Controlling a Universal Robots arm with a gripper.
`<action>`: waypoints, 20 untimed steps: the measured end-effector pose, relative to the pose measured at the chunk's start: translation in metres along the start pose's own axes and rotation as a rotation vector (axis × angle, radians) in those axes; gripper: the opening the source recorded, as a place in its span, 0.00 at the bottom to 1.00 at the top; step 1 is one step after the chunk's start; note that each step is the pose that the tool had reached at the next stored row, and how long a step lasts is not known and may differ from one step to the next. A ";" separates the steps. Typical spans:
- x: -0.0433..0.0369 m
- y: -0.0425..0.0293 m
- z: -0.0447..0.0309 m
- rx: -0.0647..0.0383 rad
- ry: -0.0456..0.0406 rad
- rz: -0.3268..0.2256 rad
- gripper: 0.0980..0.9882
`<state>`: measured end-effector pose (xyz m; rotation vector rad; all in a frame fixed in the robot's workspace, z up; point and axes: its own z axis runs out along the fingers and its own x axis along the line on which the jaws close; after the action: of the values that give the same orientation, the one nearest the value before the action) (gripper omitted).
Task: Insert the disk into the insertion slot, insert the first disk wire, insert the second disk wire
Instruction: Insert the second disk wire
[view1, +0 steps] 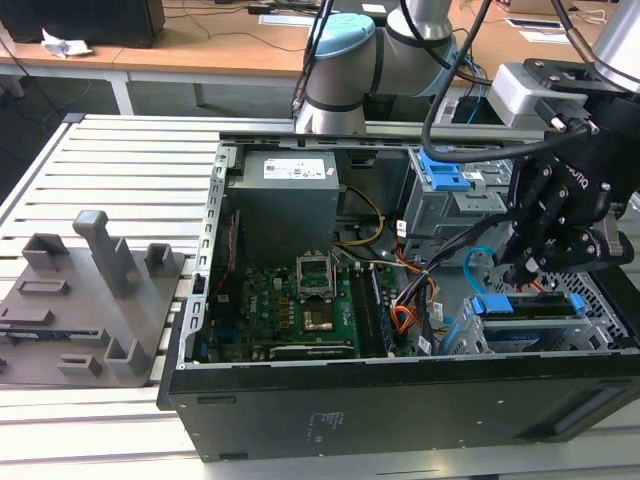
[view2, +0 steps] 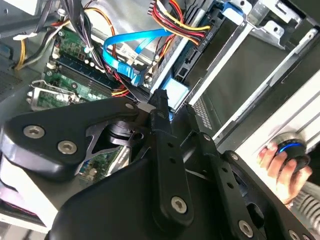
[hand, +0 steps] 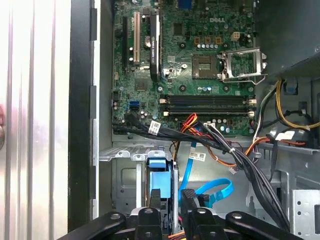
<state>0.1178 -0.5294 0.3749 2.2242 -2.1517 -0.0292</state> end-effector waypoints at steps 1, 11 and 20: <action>0.0000 0.0000 0.0000 0.001 0.0018 -0.040 0.23; 0.0001 0.0004 -0.0084 0.003 0.0070 -0.148 0.23; -0.0148 0.0001 -0.0126 0.003 0.0070 -0.148 0.23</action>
<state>0.1178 -0.5143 0.3872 2.3763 -1.9805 -0.0236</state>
